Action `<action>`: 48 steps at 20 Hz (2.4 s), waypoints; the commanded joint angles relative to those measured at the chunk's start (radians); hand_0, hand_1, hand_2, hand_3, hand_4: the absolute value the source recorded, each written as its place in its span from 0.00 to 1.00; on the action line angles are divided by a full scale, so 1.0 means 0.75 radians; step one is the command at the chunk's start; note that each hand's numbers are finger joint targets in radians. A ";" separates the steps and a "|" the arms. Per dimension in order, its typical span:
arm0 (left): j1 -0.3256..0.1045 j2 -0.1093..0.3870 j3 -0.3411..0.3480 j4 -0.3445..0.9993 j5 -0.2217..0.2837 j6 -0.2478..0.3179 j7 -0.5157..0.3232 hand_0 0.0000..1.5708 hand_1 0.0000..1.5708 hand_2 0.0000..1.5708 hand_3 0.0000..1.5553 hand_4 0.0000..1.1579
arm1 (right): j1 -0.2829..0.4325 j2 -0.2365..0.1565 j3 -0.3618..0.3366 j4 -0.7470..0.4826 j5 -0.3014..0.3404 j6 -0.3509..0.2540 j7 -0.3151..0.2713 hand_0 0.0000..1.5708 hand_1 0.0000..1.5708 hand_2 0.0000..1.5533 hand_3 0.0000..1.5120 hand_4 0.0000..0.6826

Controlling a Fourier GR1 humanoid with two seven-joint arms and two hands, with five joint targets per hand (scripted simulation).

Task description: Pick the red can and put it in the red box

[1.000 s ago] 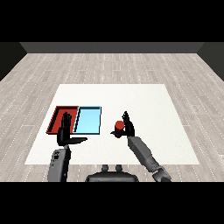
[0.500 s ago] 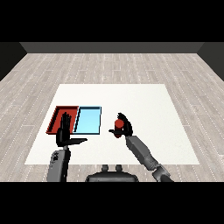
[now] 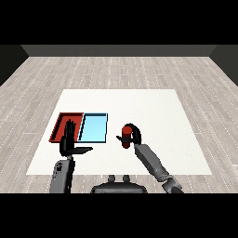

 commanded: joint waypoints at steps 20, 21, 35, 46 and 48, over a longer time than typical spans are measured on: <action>-0.166 -0.061 -0.319 0.120 -0.075 0.105 0.121 0.00 0.00 0.00 0.00 0.00 | 0.052 0.012 0.075 -0.548 0.234 -0.199 0.246 0.91 0.91 0.93 0.94 0.95; -0.247 -0.061 -0.323 0.196 -0.063 0.116 0.146 0.00 0.00 0.00 0.00 0.00 | 0.095 -0.003 0.028 -0.527 0.244 -0.126 0.199 0.90 0.90 0.93 0.94 0.96; -0.279 -0.061 -0.600 0.203 0.017 0.290 0.166 0.00 0.00 0.00 0.00 0.00 | 0.037 0.011 -0.025 -0.583 0.289 -0.040 0.217 0.90 0.90 0.91 0.93 0.93; -0.458 -0.061 -0.609 0.408 0.066 0.337 0.172 0.00 0.00 0.00 0.00 0.00 | 0.058 0.013 0.026 -0.557 0.259 -0.006 0.160 0.89 0.89 0.92 0.93 0.90; -0.474 -0.061 -0.636 0.470 0.095 0.370 0.110 0.00 0.00 0.00 0.00 0.00 | 0.057 0.013 -0.011 -0.590 0.263 0.059 0.203 0.90 0.90 0.92 0.93 0.90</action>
